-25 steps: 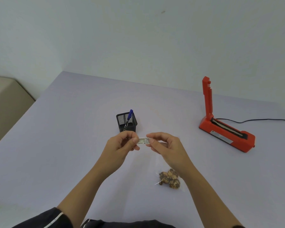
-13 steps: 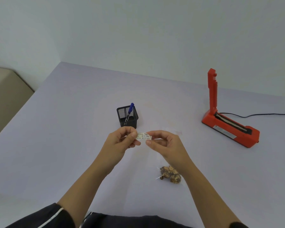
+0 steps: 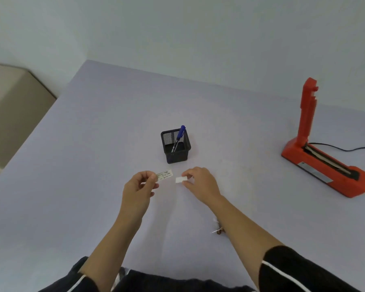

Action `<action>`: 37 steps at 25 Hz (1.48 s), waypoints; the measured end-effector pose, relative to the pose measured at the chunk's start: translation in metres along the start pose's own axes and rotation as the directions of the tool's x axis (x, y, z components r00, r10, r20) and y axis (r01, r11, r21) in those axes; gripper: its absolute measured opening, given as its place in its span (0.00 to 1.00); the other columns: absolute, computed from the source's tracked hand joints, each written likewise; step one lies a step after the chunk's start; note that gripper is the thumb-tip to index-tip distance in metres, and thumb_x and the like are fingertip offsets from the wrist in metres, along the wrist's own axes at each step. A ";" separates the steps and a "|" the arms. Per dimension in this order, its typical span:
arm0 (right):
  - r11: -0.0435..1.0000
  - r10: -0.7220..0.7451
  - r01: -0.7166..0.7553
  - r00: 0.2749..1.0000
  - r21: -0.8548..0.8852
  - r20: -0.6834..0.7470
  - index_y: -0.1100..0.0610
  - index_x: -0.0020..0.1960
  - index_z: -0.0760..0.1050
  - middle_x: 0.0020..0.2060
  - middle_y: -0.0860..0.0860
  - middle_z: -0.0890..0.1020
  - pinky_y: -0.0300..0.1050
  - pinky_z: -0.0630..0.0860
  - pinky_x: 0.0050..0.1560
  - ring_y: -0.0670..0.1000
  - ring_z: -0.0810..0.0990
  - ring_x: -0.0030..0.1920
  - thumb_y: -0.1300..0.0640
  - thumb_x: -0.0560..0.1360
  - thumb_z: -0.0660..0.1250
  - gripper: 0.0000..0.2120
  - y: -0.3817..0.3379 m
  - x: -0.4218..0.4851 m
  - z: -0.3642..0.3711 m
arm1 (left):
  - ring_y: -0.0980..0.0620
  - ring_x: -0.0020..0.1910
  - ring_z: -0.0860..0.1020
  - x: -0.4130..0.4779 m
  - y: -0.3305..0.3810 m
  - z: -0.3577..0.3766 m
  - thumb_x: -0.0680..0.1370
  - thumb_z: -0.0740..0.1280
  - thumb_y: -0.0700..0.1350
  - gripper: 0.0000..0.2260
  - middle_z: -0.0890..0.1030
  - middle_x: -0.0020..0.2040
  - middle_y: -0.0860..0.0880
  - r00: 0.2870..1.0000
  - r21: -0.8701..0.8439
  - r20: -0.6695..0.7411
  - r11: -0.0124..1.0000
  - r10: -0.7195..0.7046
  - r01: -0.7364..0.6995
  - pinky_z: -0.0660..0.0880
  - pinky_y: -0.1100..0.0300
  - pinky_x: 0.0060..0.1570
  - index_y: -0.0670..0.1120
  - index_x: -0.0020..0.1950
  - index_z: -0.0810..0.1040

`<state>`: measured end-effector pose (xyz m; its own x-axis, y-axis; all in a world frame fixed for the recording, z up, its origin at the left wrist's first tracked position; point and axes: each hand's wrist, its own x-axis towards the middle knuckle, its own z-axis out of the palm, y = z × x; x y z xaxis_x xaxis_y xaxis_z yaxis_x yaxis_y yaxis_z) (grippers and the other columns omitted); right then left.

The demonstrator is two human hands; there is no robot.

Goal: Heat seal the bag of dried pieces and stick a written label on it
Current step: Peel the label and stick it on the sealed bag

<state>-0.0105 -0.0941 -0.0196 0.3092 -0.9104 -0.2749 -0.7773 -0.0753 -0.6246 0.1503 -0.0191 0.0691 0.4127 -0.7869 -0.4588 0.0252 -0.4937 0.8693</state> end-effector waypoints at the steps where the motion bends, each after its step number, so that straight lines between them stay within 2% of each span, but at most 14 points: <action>1: 0.998 -0.007 0.008 1.000 -0.063 0.022 0.52 0.56 0.78 0.50 0.52 0.80 0.47 0.73 0.50 0.53 0.74 0.52 0.55 0.74 0.67 0.11 0.002 0.006 0.006 | 0.52 0.43 0.79 0.001 -0.004 -0.002 0.79 0.63 0.42 0.05 0.81 0.44 0.50 1.000 0.011 -0.005 1.000 -0.006 0.006 0.74 0.62 0.41 0.44 0.48 0.77; 4: 0.976 -0.043 0.060 0.995 -0.208 0.086 0.52 0.59 0.76 0.53 0.52 0.78 0.48 0.72 0.52 0.55 0.72 0.55 0.53 0.74 0.65 0.15 0.008 0.018 0.015 | 0.52 0.43 0.79 0.005 -0.013 -0.002 0.78 0.63 0.42 0.04 0.82 0.44 0.49 1.000 0.032 -0.018 0.999 -0.025 0.025 0.74 0.62 0.42 0.44 0.47 0.77; 6: 0.975 -0.071 0.091 0.992 -0.204 0.105 0.53 0.63 0.73 0.55 0.52 0.75 0.48 0.71 0.54 0.55 0.71 0.56 0.52 0.73 0.66 0.19 0.010 0.018 0.014 | 0.52 0.43 0.79 0.010 -0.018 0.005 0.78 0.64 0.42 0.04 0.82 0.44 0.49 0.999 0.048 -0.010 0.998 -0.035 0.035 0.75 0.61 0.43 0.45 0.46 0.78; 8: 0.992 -0.080 0.086 0.995 -0.088 0.064 0.53 0.64 0.72 0.55 0.52 0.75 0.46 0.70 0.54 0.53 0.70 0.56 0.51 0.72 0.67 0.22 0.017 0.011 0.003 | 0.51 0.44 0.79 0.017 -0.022 0.022 0.78 0.64 0.43 0.05 0.82 0.45 0.47 0.999 0.085 0.029 0.996 -0.035 0.033 0.76 0.58 0.46 0.45 0.46 0.78; 11: 0.993 -0.034 0.040 0.998 0.109 -0.050 0.53 0.63 0.73 0.53 0.50 0.74 0.38 0.67 0.54 0.48 0.70 0.55 0.55 0.73 0.67 0.18 0.050 -0.009 -0.024 | 0.51 0.43 0.79 0.029 -0.025 0.062 0.78 0.64 0.43 0.05 0.82 0.44 0.47 0.986 0.164 0.164 0.987 -0.027 0.000 0.76 0.56 0.49 0.46 0.46 0.78; 15: 0.974 0.150 -0.110 0.968 0.197 -0.202 0.56 0.62 0.72 0.50 0.48 0.73 0.41 0.71 0.56 0.45 0.71 0.51 0.62 0.72 0.67 0.18 0.113 -0.041 -0.060 | 0.52 0.39 0.77 0.041 -0.033 0.131 0.77 0.65 0.39 0.04 0.80 0.39 0.47 0.932 0.212 0.362 0.976 -0.027 -0.055 0.77 0.54 0.49 0.46 0.44 0.79; 17: 0.957 0.226 -0.183 0.957 0.224 -0.185 0.57 0.63 0.70 0.51 0.48 0.74 0.40 0.70 0.57 0.45 0.72 0.52 0.62 0.71 0.68 0.21 0.132 -0.050 -0.068 | 0.52 0.38 0.78 0.045 -0.042 0.158 0.76 0.66 0.40 0.04 0.80 0.38 0.48 0.917 0.258 0.399 0.963 -0.031 -0.080 0.77 0.55 0.48 0.47 0.44 0.79; 21: 0.958 0.197 -0.165 0.973 0.235 -0.117 0.57 0.63 0.69 0.56 0.50 0.76 0.32 0.64 0.57 0.42 0.71 0.55 0.60 0.68 0.72 0.26 0.151 -0.055 -0.068 | 0.54 0.39 0.79 0.050 -0.061 0.191 0.76 0.67 0.43 0.03 0.82 0.37 0.50 0.911 0.444 0.412 0.872 0.008 -0.208 0.72 0.73 0.41 0.47 0.44 0.81; 22: 0.959 0.187 -0.154 0.975 0.236 -0.124 0.58 0.63 0.69 0.57 0.51 0.76 0.31 0.63 0.57 0.42 0.71 0.55 0.60 0.68 0.73 0.26 0.154 -0.056 -0.067 | 0.54 0.39 0.79 0.050 -0.064 0.196 0.76 0.67 0.44 0.03 0.82 0.38 0.50 0.911 0.471 0.411 0.850 0.024 -0.235 0.70 0.74 0.39 0.47 0.44 0.81; 27: 0.953 0.179 -0.131 0.971 0.273 -0.160 0.57 0.63 0.70 0.58 0.51 0.76 0.33 0.63 0.59 0.46 0.72 0.58 0.59 0.69 0.72 0.24 0.162 -0.058 -0.062 | 0.55 0.38 0.76 0.048 -0.067 0.205 0.75 0.67 0.44 0.03 0.81 0.37 0.52 0.917 0.532 0.393 0.796 0.070 -0.289 0.67 0.73 0.38 0.46 0.44 0.81; 31: 0.952 0.162 -0.112 0.974 0.283 -0.160 0.57 0.63 0.69 0.59 0.51 0.75 0.37 0.65 0.60 0.48 0.72 0.59 0.59 0.70 0.70 0.23 0.166 -0.058 -0.060 | 0.59 0.36 0.74 0.041 -0.068 0.210 0.76 0.66 0.43 0.05 0.80 0.39 0.52 0.918 0.552 0.381 0.769 0.112 -0.323 0.67 0.78 0.38 0.44 0.45 0.81; 33: 0.947 0.169 -0.106 0.967 0.302 -0.192 0.58 0.62 0.69 0.58 0.51 0.76 0.39 0.66 0.60 0.48 0.73 0.58 0.58 0.72 0.69 0.20 0.165 -0.057 -0.059 | 0.57 0.37 0.75 0.039 -0.069 0.211 0.77 0.65 0.42 0.05 0.81 0.39 0.50 0.915 0.558 0.381 0.756 0.135 -0.344 0.68 0.76 0.37 0.43 0.46 0.80; 37: 0.924 0.219 -0.122 0.946 0.363 -0.240 0.59 0.61 0.70 0.55 0.51 0.77 0.40 0.68 0.59 0.48 0.74 0.56 0.59 0.73 0.69 0.18 0.162 -0.052 -0.053 | 0.51 0.39 0.76 0.038 -0.069 0.214 0.77 0.65 0.41 0.05 0.81 0.40 0.47 0.908 0.576 0.389 0.728 0.155 -0.372 0.71 0.62 0.42 0.42 0.46 0.79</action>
<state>-0.1818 -0.0806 -0.0674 -0.0100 -0.9752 -0.2213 -0.5567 0.1893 -0.8089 -0.0302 -0.0943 -0.0474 0.0242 -0.9352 -0.3532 -0.6595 -0.2805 0.6974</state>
